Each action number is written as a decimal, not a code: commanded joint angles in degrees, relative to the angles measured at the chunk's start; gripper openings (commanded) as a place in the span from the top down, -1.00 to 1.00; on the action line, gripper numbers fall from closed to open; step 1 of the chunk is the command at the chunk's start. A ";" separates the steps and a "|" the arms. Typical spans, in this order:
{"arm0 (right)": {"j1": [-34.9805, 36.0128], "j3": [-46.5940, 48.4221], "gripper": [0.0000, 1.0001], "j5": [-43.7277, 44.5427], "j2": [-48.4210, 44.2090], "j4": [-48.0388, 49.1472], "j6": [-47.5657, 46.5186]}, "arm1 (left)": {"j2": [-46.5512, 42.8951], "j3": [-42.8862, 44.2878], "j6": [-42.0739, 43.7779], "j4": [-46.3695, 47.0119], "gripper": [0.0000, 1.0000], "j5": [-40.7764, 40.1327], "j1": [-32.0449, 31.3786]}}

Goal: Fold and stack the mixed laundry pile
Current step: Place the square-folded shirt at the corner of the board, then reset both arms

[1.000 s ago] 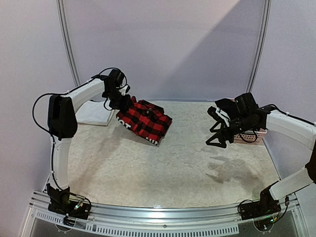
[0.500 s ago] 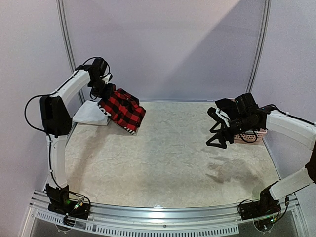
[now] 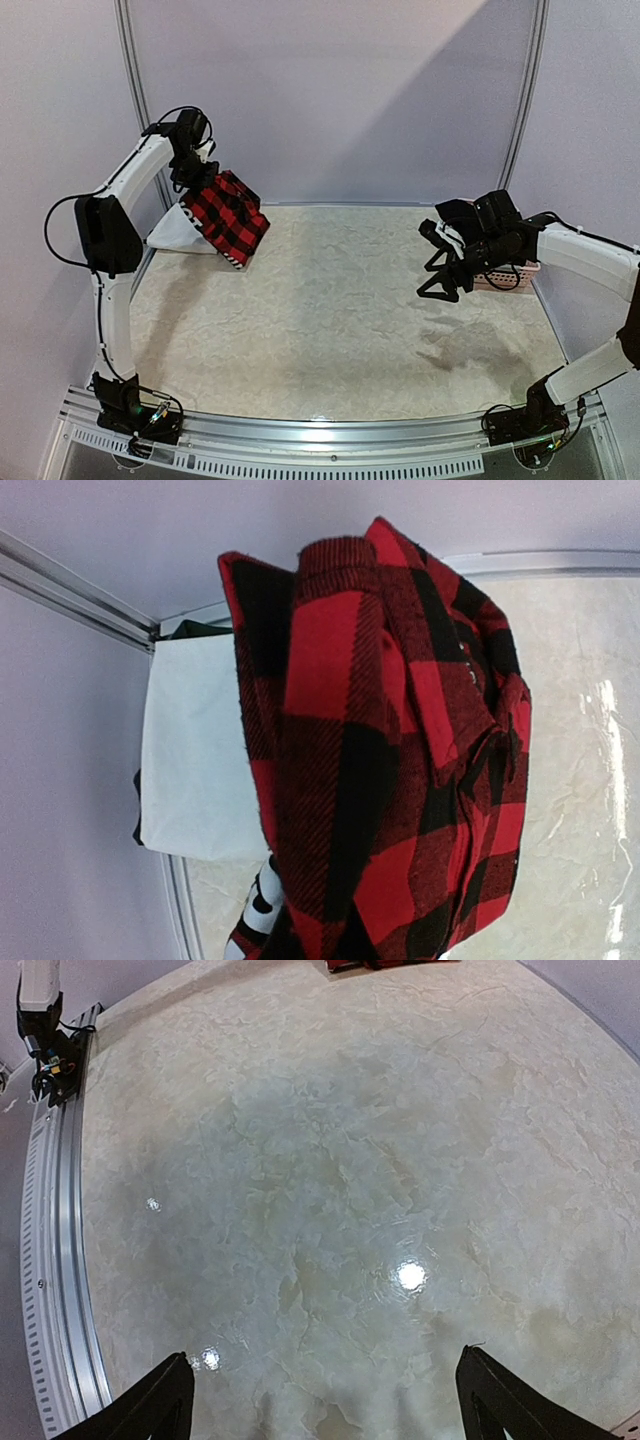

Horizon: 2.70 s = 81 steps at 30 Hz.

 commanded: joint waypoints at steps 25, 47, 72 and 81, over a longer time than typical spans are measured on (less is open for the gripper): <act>-0.13 -0.64 -0.83 -0.17 0.41 -1.46 -1.46 | 1.01 8.52 4.23 5.44 1.00 -10.74 3.86; -0.12 -0.45 -0.83 -1.68 1.64 -2.70 -2.23 | 6.25 1.79 8.79 21.60 -0.24 -28.39 6.97; -5.43 -5.13 -0.97 26.84 -9.28 15.39 12.07 | -47.79 -78.78 0.17 57.52 -0.99 -8.97 -29.82; -6.98 -2.68 -0.97 46.90 -5.38 19.53 19.60 | -46.01 -71.74 -6.14 48.18 -0.99 -6.82 -30.19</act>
